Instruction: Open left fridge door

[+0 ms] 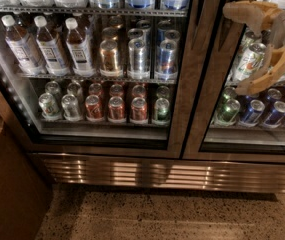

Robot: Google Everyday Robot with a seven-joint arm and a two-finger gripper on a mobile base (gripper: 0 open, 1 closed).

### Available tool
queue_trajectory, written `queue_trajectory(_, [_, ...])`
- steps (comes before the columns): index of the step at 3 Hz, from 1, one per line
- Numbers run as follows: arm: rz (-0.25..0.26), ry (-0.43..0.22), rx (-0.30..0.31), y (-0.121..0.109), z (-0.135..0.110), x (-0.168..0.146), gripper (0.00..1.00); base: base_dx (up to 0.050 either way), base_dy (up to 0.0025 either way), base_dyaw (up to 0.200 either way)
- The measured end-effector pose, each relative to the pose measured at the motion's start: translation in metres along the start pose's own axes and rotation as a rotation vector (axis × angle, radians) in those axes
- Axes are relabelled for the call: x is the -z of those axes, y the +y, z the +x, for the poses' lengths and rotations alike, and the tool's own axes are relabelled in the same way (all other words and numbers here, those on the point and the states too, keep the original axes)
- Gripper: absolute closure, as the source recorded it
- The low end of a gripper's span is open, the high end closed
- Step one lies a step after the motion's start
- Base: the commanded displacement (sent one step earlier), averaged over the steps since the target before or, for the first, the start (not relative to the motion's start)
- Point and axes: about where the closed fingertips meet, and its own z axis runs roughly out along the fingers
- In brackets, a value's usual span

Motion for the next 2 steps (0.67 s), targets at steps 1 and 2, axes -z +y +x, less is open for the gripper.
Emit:
queue_trajectory(1, [-0.041,0.011,-0.035,0.002,0.0129,-0.0163,0.0,0.0,0.0,0.0])
queue_trajectory(2, [-0.04,0.01,-0.036,0.002,0.0129,-0.0163,0.0,0.0,0.0,0.0])
